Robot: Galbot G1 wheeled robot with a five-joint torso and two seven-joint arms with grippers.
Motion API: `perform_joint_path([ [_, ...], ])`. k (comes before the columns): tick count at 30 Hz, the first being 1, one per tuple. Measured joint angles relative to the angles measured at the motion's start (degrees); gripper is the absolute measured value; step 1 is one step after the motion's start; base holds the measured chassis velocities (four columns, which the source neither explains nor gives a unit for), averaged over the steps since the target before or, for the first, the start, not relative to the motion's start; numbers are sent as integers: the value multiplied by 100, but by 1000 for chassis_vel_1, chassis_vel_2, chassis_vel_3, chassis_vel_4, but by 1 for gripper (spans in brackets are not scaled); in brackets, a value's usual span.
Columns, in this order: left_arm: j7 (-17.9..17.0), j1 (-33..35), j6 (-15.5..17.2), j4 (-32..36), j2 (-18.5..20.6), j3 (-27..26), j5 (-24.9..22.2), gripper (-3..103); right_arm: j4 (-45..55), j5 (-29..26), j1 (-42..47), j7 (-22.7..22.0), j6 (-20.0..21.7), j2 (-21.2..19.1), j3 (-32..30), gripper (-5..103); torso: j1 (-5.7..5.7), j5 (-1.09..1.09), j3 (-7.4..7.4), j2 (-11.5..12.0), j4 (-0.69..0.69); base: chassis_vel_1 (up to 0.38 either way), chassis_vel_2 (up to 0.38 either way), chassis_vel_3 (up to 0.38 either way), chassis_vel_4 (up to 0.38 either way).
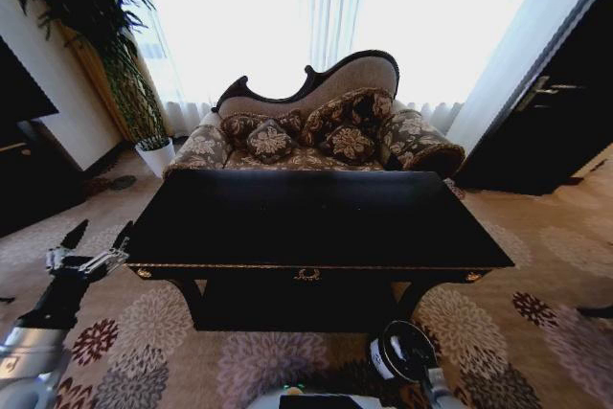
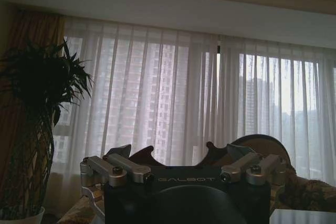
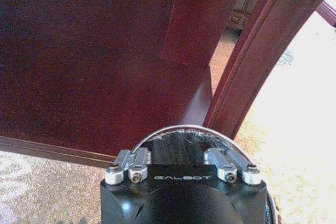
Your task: Move to the front of the table and place the trash on the table into the trash bin.
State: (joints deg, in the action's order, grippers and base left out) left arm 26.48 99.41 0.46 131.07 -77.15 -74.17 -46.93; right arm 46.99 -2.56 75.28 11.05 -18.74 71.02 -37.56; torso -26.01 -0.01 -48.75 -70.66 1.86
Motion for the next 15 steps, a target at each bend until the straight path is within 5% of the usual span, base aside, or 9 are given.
perform_joint_path([
  [6,0,-4,0,2,5,12,19,100,339,-35,143,183,-35,63,-42,68,0,0,0,0,0,0,0,0,0],
  [8,-1,-8,0,2,15,9,20,100,508,-43,209,277,-58,104,-85,68,0,2,0,0,0,0,0,0,0],
  [9,-1,-16,-12,-8,19,8,42,100,781,-59,318,406,-78,168,-166,79,0,0,0,0,0,0,0,0,0],
  [15,-2,-37,-35,22,-26,68,59,100,1866,-134,790,1093,-406,326,-615,98,0,-2,0,0,-1,0,0,0,0],
])
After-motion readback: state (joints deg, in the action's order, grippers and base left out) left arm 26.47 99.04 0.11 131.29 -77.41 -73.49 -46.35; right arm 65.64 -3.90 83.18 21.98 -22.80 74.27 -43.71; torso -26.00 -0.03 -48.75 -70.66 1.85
